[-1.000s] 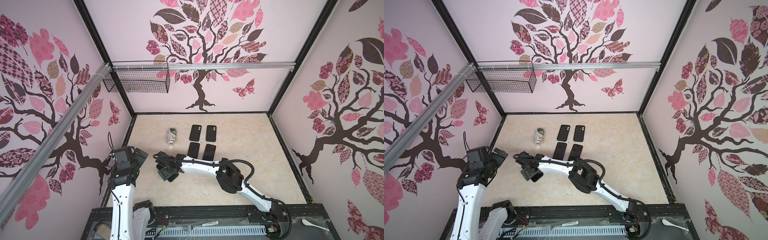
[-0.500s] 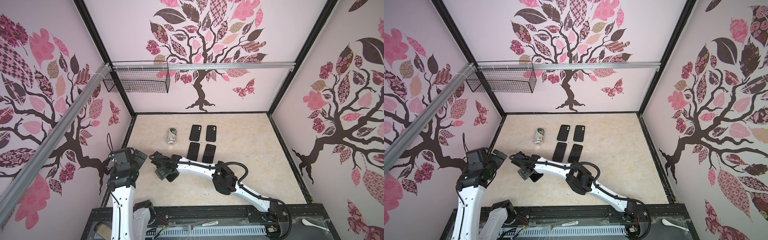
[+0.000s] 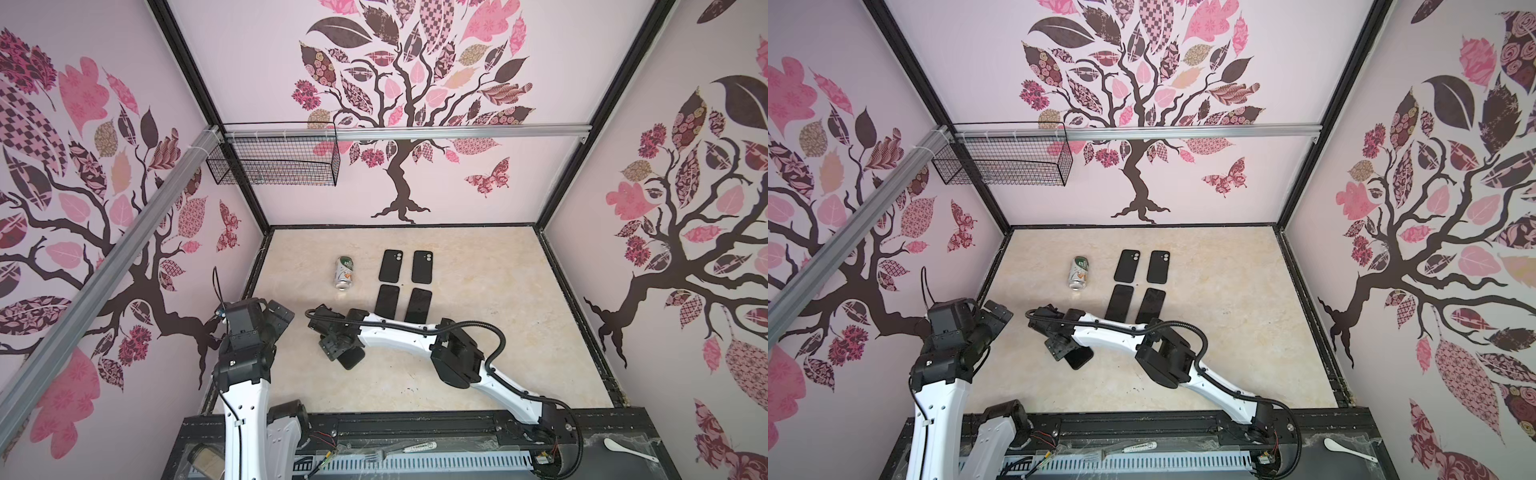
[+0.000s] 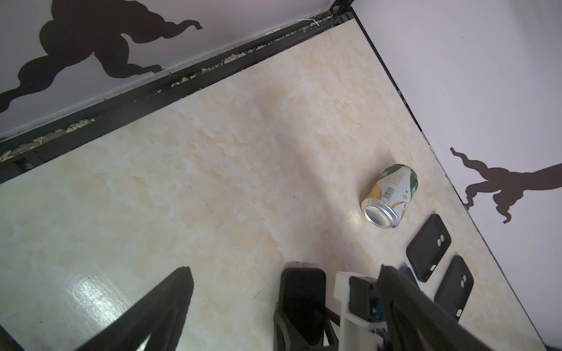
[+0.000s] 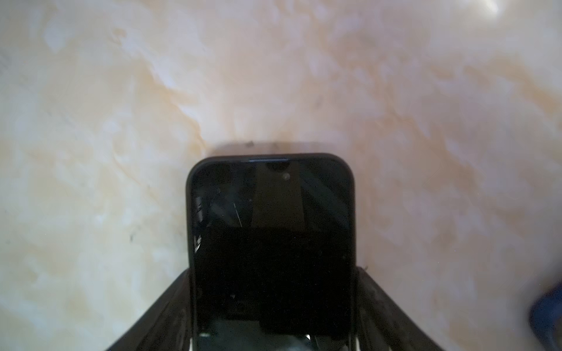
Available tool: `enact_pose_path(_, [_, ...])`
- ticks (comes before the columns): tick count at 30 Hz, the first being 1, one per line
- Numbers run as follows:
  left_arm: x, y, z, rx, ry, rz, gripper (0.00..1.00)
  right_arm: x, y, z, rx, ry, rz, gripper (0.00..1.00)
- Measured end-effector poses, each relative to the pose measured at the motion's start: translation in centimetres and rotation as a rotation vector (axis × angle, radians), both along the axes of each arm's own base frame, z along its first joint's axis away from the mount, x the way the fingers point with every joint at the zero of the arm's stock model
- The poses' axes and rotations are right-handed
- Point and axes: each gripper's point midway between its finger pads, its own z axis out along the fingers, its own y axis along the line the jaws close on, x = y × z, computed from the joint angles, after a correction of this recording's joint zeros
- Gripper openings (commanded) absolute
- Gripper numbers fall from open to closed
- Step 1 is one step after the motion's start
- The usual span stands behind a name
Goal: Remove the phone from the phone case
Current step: 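Close the right gripper on the black phone and lift it, then carry the black phone toward the left gripper while the left gripper reaches toward it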
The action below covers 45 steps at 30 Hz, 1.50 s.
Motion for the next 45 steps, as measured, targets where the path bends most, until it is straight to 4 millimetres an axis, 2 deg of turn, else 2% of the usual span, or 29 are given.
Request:
enact_pose_path(5, [0.8,-0.5,-0.5,0.010,0.038,-0.056,0.98,-1.4,-6.1,1.7,-0.027,0.007,-0.115,0.47])
enact_pose_path(7, [1.5,-1.8,-0.6,0.004,0.038,-0.119,0.98,-1.7,-8.1,3.4,0.009,-0.015,-0.164,0.43])
enact_pose_path(10, [2.9,-5.2,0.5,-0.017,-0.031,-0.260,0.98,-1.6,-11.4,6.9,0.105,-0.064,-0.261,0.27])
enact_pose_path(13, [4.5,-9.1,1.7,-0.052,-0.121,-0.417,0.98,-0.6,-16.1,10.8,0.227,-0.106,-0.411,0.13])
enact_pose_path(16, [5.5,-14.0,2.4,-0.076,-0.166,-0.595,0.97,1.2,-21.3,13.6,0.354,-0.133,-0.596,0.08])
enact_pose_path(19, [5.7,-20.0,2.6,-0.110,-0.196,-0.798,0.97,2.7,-26.9,14.5,0.460,-0.160,-0.780,0.08])
enact_pose_path(20, [5.6,-21.6,2.6,-0.120,-0.203,-0.849,0.97,2.9,-28.5,14.4,0.488,-0.167,-0.827,0.05])
enact_pose_path(22, [5.1,-25.3,2.6,-0.142,-0.219,-0.966,0.97,2.7,-31.3,14.0,0.544,-0.173,-0.909,0.01])
enact_pose_path(23, [4.8,-26.9,2.5,-0.149,-0.223,-1.012,0.97,2.4,-32.1,13.9,0.563,-0.175,-0.935,0.00])
enact_pose_path(27, [3.0,-33.1,1.6,-0.187,-0.225,-1.187,0.96,1.7,-33.6,13.7,0.670,-0.159,-1.038,0.03])
enact_pose_path(31, [1.6,-37.4,0.7,-0.241,-0.228,-1.296,0.96,1.4,-33.9,14.4,0.816,-0.124,-1.121,0.06])
enact_pose_path(34, [0.8,-39.2,0.6,-0.261,-0.242,-1.341,0.96,1.3,-34.0,14.7,0.891,-0.092,-1.168,0.05])
enact_pose_path(38, [-0.3,-40.5,1.1,-0.275,-0.268,-1.386,0.94,1.6,-33.5,15.0,0.949,-0.054,-1.199,0.04])
enact_pose_path(42, [-0.7,-40.8,1.3,-0.265,-0.281,-1.402,0.86,1.7,-33.0,15.0,0.972,-0.026,-1.206,0.03])
enact_pose_path(45, [-0.4,-40.8,1.0,-0.244,-0.272,-1.399,0.85,1.7,-32.9,15.0,0.983,-0.013,-1.209,0.03])
